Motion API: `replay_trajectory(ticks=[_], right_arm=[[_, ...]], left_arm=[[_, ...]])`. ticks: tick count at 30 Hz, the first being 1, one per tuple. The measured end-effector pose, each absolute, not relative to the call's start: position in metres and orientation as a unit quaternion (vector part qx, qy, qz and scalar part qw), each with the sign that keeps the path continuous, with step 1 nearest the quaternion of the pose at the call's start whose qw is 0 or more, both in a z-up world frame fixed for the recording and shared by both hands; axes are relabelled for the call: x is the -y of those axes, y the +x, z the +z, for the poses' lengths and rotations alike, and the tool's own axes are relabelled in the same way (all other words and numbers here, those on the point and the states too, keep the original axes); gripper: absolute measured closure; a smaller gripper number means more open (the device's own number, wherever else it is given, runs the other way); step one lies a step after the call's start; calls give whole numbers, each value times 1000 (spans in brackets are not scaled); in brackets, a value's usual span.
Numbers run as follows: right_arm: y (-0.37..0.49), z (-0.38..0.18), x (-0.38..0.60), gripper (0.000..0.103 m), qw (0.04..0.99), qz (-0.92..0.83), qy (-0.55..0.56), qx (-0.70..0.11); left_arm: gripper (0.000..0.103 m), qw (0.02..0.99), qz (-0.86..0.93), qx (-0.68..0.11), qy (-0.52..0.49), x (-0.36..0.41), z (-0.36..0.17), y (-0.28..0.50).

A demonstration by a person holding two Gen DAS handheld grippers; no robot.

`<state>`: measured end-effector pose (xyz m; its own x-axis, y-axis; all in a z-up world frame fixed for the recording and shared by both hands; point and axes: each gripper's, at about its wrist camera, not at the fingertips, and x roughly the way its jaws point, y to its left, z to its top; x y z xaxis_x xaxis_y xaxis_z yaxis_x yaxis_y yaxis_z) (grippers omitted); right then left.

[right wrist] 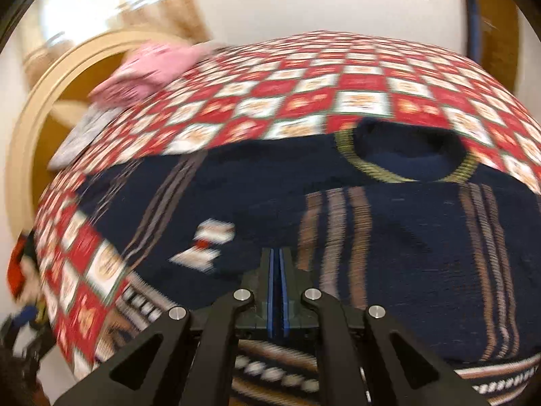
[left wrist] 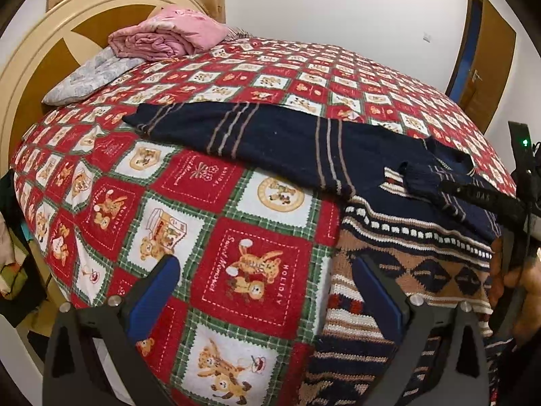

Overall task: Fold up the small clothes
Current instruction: 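Lay the sleeve flat on the body and open the right tool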

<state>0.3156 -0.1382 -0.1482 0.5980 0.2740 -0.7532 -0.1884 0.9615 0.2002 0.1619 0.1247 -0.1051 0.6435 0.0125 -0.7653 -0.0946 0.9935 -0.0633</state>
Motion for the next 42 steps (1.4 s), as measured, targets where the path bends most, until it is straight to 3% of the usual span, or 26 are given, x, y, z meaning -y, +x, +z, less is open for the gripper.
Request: replay_trajectory(ticks=[12,15,18,19,20,24,28,33,36,39,40,42], right_arm=[[315,-170,114,99,839,222,-51,-494],[313,-174,115,93,838,222,-36,-498],[312,-178,120,63,834,238,16,-497],[309,-179,120,43,833,254,36,-490],[308,-180,120,28,830,273,53,-484],[299,-182,105,25,841,268,33,-468],[291,-169,89,25,854,243,-23,-460],[282,-128,97,25,898,217,-74,-375],[302,-141,93,26,886,183,-166,-392],[320,-165,89,50,871,157,-212,-415],[329,-171,91,66,870,146,-211,-421],[341,-173,102,78,873,152,-159,-435]], left_arm=[[0,903,30,-425,-54,-130,-109,165],[0,903,30,-424,-54,-131,-109,165],[0,902,29,-426,-61,-132,-109,164],[0,901,28,-427,-63,-132,-109,164],[0,901,28,-428,-64,-132,-108,164],[0,901,27,-428,-65,-132,-108,163],[0,904,24,-423,-63,-132,-105,159],[0,902,28,-424,-69,-135,-106,161],[0,901,25,-426,-75,-135,-108,162],[0,903,23,-424,-67,-134,-107,161],[0,903,23,-423,-64,-134,-106,160],[0,904,27,-423,-61,-135,-106,160]])
